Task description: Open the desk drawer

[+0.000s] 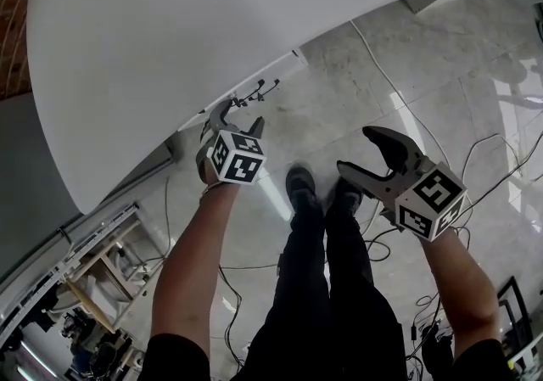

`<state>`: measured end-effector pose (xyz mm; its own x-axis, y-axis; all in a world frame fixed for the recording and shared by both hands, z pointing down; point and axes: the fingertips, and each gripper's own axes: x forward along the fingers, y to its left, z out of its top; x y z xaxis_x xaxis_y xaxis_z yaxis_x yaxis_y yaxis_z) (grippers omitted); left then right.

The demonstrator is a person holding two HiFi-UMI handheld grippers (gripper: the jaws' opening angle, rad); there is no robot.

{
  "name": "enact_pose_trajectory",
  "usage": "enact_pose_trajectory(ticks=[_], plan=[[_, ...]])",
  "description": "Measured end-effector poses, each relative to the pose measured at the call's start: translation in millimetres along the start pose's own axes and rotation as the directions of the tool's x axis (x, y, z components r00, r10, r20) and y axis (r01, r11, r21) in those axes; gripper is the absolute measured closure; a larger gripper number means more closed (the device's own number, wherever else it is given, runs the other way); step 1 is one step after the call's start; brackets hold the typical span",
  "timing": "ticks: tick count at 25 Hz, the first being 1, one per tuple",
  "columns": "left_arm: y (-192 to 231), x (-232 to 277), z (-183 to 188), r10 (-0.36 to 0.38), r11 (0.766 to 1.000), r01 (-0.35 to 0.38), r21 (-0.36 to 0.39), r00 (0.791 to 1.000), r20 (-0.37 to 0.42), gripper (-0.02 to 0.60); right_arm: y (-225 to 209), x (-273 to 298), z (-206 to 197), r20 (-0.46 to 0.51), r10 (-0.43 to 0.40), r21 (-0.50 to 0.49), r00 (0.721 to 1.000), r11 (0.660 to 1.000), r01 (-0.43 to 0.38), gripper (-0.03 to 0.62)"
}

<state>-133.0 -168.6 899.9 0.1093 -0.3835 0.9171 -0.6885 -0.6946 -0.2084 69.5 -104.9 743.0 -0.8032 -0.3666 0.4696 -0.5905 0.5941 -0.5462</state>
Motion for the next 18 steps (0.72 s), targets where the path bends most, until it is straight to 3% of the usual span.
enact_pose_trajectory(ticks=[5, 10, 18], plan=[[-9.7, 15.2, -2.2, -0.045, 0.987, 0.053, 0.149, 0.997, -0.057, 0.288, 7.8, 6.8, 4.5, 0.014, 0.01, 0.014, 1.0, 1.0, -0.01, 0.269], [-9.1, 25.9, -4.1, -0.015, 0.955, 0.043, 0.292, 0.995, -0.097, 0.298, 8.7, 5.0, 8.3, 0.028, -0.006, 0.025, 1.0, 1.0, 0.005, 0.269], [9.2, 25.5, -0.6, 0.113, 0.947, -0.077, 0.311, 0.988, -0.101, 0.475, 13.1, -7.5, 2.8, 0.038, -0.024, 0.047, 0.999, 0.999, 0.023, 0.269]])
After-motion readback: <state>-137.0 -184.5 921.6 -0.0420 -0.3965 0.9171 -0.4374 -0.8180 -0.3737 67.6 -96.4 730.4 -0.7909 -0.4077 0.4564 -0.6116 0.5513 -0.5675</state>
